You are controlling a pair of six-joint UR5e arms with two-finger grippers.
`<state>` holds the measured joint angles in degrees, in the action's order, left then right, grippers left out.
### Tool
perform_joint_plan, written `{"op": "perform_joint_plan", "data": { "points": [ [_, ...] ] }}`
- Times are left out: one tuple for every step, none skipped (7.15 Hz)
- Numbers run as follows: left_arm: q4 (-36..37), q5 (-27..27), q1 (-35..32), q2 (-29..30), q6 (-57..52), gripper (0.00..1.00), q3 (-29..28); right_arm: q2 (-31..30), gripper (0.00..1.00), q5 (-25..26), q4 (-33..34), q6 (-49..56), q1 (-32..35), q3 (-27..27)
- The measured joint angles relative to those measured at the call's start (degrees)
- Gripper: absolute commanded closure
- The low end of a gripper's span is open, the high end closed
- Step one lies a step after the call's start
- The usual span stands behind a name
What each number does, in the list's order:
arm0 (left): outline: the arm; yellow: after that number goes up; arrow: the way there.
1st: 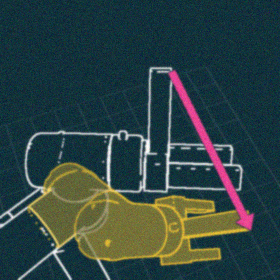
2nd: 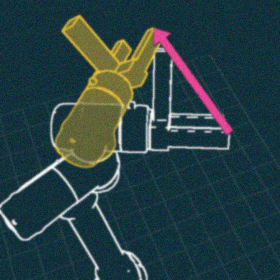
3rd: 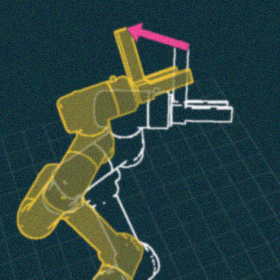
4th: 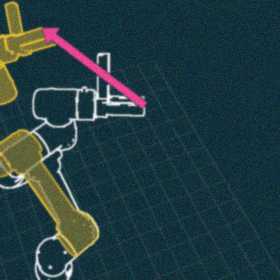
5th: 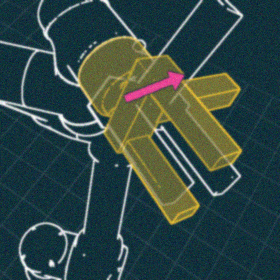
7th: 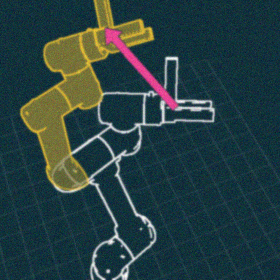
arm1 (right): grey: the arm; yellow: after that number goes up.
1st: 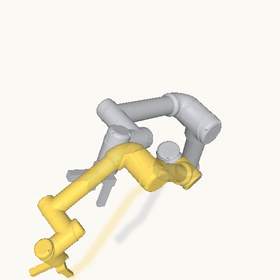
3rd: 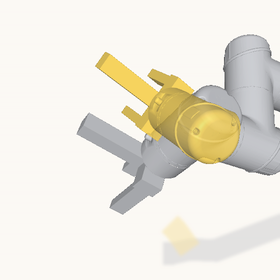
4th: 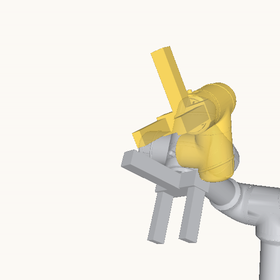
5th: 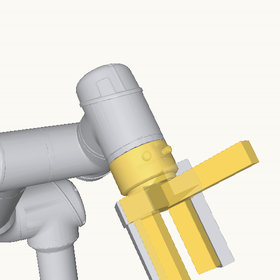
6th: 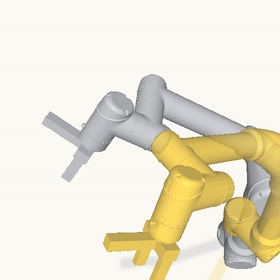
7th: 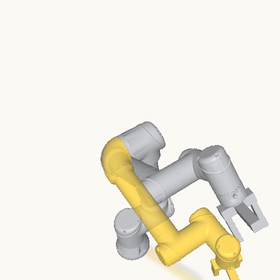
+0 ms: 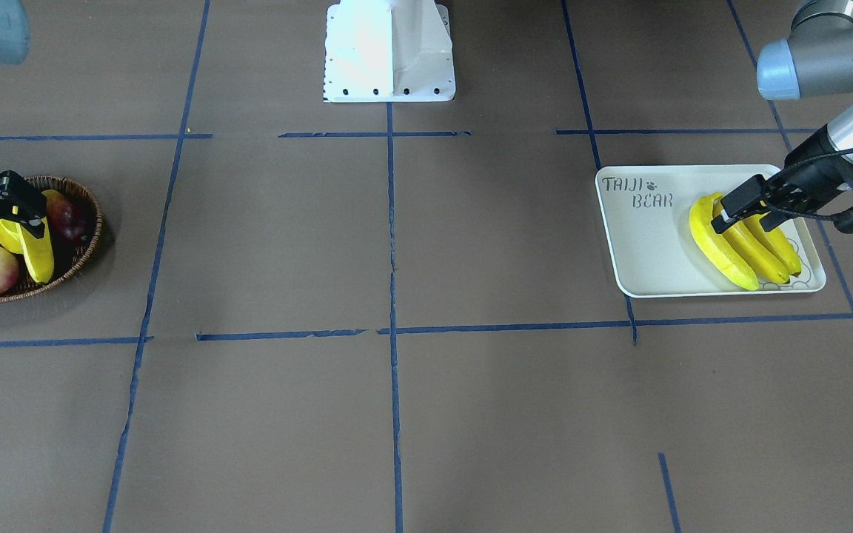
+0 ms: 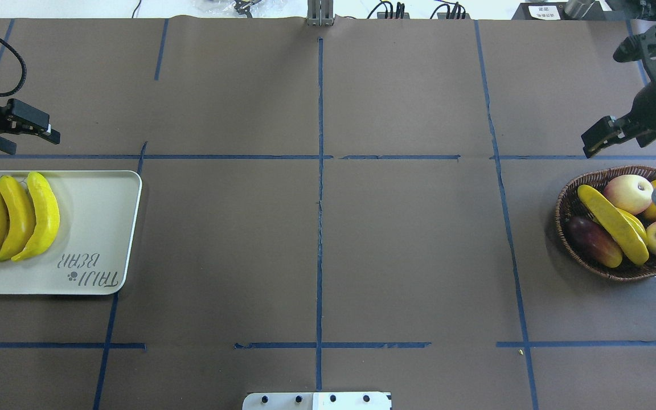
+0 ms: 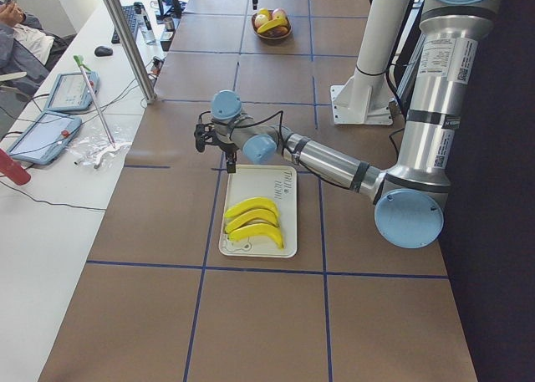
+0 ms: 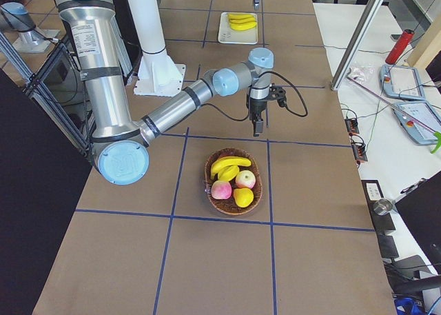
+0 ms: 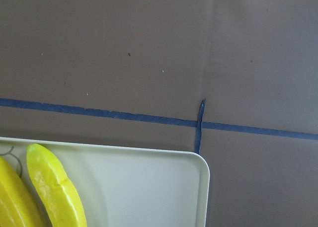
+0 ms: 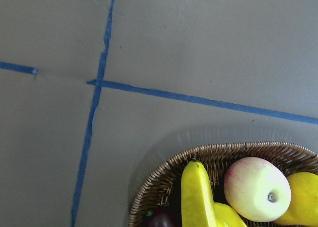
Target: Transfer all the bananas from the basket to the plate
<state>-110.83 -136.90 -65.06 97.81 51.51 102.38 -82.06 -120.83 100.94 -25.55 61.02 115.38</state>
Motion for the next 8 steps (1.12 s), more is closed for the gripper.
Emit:
{"op": "perform_joint_plan", "data": {
  "points": [
    [0.06,0.07,0.39,0.25,0.01,0.0,0.06,-3.17,0.0,2.65,-2.11,-0.1,-2.58,1.06],
    [0.08,0.17,1.01,0.42,0.12,0.0,0.06,-5.95,0.0,6.33,-3.31,-0.12,-5.84,1.8],
    [0.09,0.21,1.59,0.59,0.2,0.0,0.05,-8.03,0.0,10.42,-3.76,0.04,-9.25,2.15],
    [0.09,0.23,1.88,0.72,0.24,0.0,0.03,-9.61,0.0,13.18,-3.9,0.35,-12.08,2.28],
    [0.09,0.23,1.98,0.76,0.25,0.0,-0.04,-10.84,0.0,14.83,-3.92,0.5,-14.54,2.25],
    [0.09,0.23,2.01,0.81,0.26,0.0,-0.14,-11.8,0.02,15.68,-3.75,1.05,-16.29,2.11],
    [0.09,0.23,2.04,0.83,0.26,0.0,-0.29,-12.68,0.08,16.11,-3.41,2.98,-17.26,1.77],
    [0.09,0.24,2.04,0.82,0.26,0.0,-0.33,-13.45,0.14,16.43,-3.27,5.31,-17.67,1.38]
  ]
}}
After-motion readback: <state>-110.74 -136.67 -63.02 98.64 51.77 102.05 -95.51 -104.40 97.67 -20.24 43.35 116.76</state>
